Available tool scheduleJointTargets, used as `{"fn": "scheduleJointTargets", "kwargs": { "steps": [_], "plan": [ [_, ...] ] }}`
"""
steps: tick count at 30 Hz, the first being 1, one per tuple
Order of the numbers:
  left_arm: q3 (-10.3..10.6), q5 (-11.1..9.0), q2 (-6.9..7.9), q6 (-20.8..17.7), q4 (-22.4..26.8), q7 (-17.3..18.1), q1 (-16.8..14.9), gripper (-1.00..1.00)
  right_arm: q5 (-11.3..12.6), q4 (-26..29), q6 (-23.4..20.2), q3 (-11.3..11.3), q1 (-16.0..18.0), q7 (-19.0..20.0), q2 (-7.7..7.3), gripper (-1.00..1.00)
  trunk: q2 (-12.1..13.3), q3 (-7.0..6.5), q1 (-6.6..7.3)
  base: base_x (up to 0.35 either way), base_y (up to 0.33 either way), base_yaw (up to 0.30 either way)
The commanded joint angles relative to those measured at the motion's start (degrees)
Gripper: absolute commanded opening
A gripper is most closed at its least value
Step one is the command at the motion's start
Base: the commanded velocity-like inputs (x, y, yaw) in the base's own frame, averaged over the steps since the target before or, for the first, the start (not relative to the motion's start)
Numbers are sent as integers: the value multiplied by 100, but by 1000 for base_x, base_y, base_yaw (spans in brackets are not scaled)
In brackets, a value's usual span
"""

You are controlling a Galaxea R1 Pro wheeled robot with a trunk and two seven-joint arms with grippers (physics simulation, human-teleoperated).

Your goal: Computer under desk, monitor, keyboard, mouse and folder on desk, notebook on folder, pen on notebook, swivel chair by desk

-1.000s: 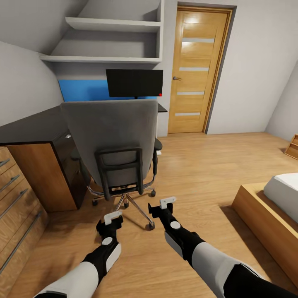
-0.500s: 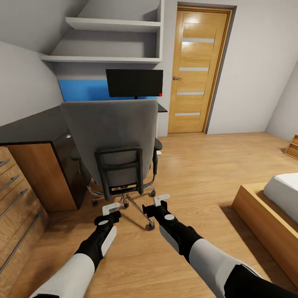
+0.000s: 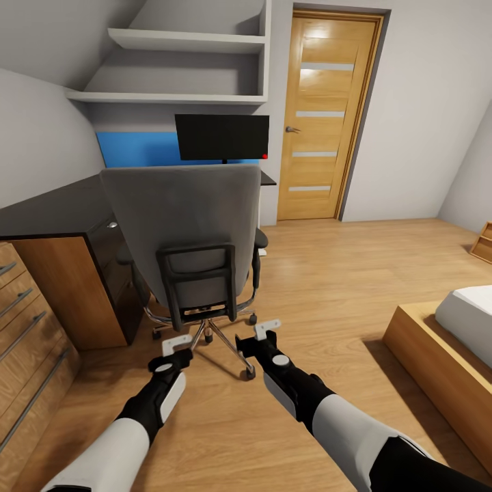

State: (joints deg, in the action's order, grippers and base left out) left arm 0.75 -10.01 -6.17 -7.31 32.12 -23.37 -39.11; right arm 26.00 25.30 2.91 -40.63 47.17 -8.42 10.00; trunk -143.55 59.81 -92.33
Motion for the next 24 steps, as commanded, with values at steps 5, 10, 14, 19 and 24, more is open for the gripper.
{"fn": "scheduleJointTargets", "kwargs": {
  "steps": [5,10,14,19,24],
  "plan": [
    [11,-35,35,5,-55,-27,0,100,62,-15,321,-50,4,-45,0,100,-2,5,1,0,0,0],
    [13,-36,43,16,-70,-27,0,100,67,-3,387,-60,-3,-38,0,100,-2,5,1,0,0,0],
    [13,-36,44,15,-73,-27,0,100,70,-1,400,-70,-5,-43,0,100,-2,5,1,0,0,10],
    [13,-35,43,11,-74,-27,0,100,71,1,402,-79,-5,-53,0,100,-2,5,1,0,0,121],
    [21,-28,30,8,-75,-27,0,100,77,8,407,-77,-6,-61,0,100,-2,5,1,0,0,215]
  ]
}}
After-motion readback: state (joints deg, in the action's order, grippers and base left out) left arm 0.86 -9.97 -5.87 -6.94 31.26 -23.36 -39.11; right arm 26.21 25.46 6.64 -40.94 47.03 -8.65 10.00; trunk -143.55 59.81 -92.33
